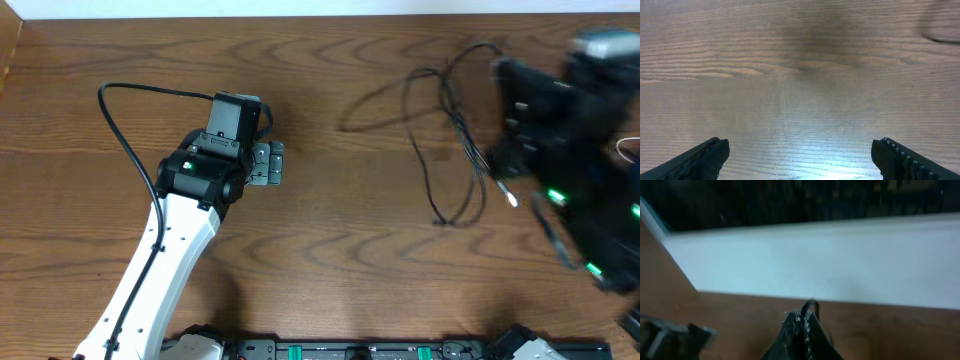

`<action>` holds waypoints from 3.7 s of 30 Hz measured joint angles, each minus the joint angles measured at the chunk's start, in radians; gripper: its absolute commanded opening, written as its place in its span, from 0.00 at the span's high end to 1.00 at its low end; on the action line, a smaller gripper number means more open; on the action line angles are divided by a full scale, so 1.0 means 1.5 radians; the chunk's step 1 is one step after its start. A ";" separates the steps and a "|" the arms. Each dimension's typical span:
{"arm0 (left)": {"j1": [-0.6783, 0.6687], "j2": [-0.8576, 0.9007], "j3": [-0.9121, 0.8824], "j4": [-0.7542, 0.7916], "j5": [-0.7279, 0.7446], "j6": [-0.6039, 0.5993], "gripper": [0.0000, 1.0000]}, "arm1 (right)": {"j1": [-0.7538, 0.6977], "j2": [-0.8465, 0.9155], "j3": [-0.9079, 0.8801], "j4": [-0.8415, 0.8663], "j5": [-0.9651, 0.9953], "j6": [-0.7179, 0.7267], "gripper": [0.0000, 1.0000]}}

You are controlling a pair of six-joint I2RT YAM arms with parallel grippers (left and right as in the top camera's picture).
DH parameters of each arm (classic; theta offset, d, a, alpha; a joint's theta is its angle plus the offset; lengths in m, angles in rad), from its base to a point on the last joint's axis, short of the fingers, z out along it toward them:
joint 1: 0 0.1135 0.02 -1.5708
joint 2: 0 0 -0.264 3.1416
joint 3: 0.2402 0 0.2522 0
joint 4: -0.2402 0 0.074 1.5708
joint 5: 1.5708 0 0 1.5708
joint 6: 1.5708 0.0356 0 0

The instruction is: Untangle cables

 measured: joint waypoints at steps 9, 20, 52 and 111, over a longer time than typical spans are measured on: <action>0.000 0.000 0.000 0.022 0.075 0.000 0.04 | -0.001 0.042 0.009 0.010 -0.069 -0.010 0.99; 0.000 0.000 0.000 0.029 0.123 0.000 0.04 | -0.001 0.158 0.003 -0.114 -0.068 0.001 0.86; 0.000 0.000 0.000 0.031 0.070 0.018 0.04 | 0.090 0.175 -0.545 -0.213 0.058 0.746 0.16; 0.000 0.057 0.000 0.064 0.163 0.018 0.04 | -0.129 0.209 -0.447 0.407 -0.303 -0.013 0.99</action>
